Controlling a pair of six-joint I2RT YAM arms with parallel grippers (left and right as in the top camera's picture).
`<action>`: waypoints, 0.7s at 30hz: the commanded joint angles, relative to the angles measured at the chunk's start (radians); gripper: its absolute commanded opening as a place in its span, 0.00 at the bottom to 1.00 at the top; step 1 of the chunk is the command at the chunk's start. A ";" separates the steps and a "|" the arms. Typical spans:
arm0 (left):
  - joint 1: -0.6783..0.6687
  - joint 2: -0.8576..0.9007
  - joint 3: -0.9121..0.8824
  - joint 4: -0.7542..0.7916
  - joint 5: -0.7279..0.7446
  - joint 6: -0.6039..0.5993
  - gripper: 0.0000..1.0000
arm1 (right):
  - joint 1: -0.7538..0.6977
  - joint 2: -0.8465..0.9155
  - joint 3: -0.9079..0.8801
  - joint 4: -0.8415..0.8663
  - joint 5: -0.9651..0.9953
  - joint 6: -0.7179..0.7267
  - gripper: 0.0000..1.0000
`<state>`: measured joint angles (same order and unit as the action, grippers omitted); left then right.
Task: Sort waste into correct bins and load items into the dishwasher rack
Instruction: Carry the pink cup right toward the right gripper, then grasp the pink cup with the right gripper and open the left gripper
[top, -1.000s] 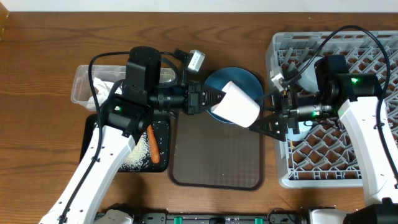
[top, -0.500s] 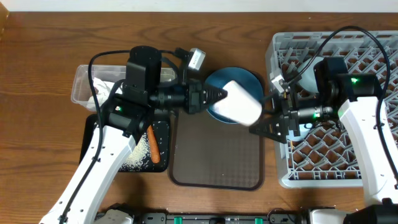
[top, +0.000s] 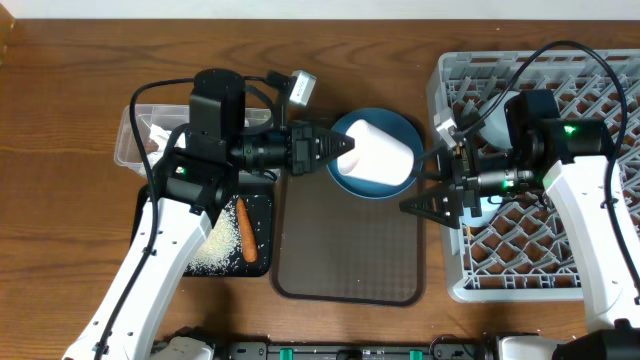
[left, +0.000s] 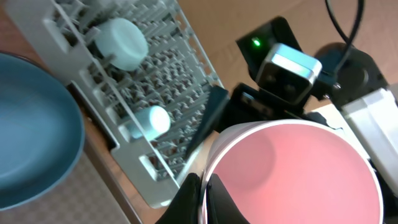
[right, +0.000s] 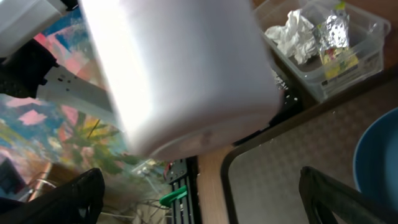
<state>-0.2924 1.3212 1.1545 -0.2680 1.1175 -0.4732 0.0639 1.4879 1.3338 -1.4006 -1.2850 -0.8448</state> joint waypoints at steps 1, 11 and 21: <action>0.001 0.004 0.005 -0.018 0.069 0.002 0.06 | 0.021 -0.011 0.016 0.026 -0.058 -0.009 0.99; 0.000 0.005 -0.005 -0.033 0.068 0.002 0.06 | 0.023 -0.011 0.016 0.085 -0.216 -0.010 0.99; 0.000 0.005 -0.005 -0.033 0.068 0.002 0.06 | 0.065 -0.011 0.016 0.119 -0.211 -0.009 0.87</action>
<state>-0.2924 1.3212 1.1542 -0.3031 1.1576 -0.4736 0.0853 1.4879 1.3342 -1.2919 -1.4605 -0.8455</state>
